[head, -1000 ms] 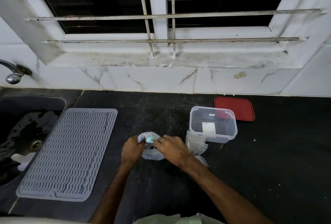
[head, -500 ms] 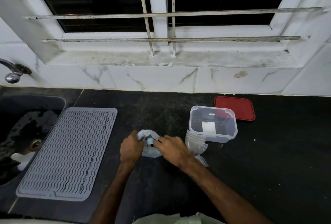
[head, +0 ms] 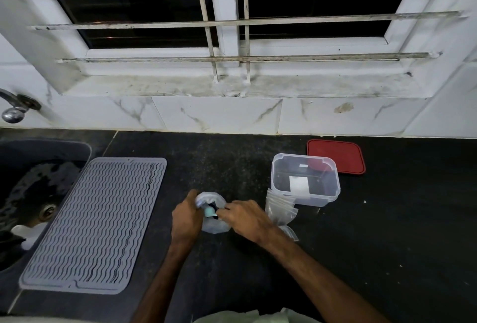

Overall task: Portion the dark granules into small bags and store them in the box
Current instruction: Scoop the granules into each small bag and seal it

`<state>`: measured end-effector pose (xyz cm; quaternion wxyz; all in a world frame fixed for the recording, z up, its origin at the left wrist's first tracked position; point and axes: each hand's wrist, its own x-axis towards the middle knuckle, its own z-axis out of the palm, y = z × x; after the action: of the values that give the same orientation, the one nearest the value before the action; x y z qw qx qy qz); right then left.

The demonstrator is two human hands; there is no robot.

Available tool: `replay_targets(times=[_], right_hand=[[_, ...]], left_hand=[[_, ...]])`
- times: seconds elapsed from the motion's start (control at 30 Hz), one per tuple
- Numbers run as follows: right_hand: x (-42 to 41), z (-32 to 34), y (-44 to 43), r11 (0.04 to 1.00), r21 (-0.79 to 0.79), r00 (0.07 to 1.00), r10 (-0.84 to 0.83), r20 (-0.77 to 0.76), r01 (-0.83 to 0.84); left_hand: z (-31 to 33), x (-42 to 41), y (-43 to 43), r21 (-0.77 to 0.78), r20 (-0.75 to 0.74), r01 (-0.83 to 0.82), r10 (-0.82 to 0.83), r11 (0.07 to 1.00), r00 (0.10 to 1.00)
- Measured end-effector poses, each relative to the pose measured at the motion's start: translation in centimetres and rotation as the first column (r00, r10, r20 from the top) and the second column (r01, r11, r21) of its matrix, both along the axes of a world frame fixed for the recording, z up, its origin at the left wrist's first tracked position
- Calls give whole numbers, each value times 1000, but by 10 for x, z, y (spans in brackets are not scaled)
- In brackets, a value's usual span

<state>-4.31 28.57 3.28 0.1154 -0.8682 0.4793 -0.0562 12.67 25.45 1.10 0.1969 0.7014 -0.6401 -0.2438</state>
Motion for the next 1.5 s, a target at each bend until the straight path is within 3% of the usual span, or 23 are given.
replay_targets(times=[0.2, 0.37, 0.5, 0.7, 0.87, 1.07, 1.33, 1.5], right_hand=[[-14, -7, 2, 995, -99, 1000, 11, 26, -8], [-4, -10, 5, 991, -129, 991, -3, 132, 20], [-8, -14, 5, 994, -111, 993, -1, 122, 15], [-8, -8, 5, 984, -162, 993, -52, 104, 69], [-6, -14, 9, 991, -136, 994, 9, 109, 6], [-16, -7, 3, 979, -204, 997, -14, 70, 28], [-11, -13, 7, 982, -190, 999, 16, 33, -9], [-11, -10, 7, 995, -61, 997, -79, -4, 79]], left_hand=[[-5, 7, 1, -31, -52, -26, 25, 999, 998], [-6, 1, 2, -46, -89, -9, 4, 999, 996], [-5, 2, 4, -60, -133, -13, 5, 998, 991], [-7, 1, 8, -83, -74, -9, 3, 996, 997], [-5, 0, 7, -64, -27, 25, -27, 998, 999], [-9, 2, 9, -144, 73, 65, -55, 988, 996], [-15, 3, 6, -150, 44, 92, -86, 984, 995], [-26, 6, 1, -3, 4, -32, 32, 999, 999]])
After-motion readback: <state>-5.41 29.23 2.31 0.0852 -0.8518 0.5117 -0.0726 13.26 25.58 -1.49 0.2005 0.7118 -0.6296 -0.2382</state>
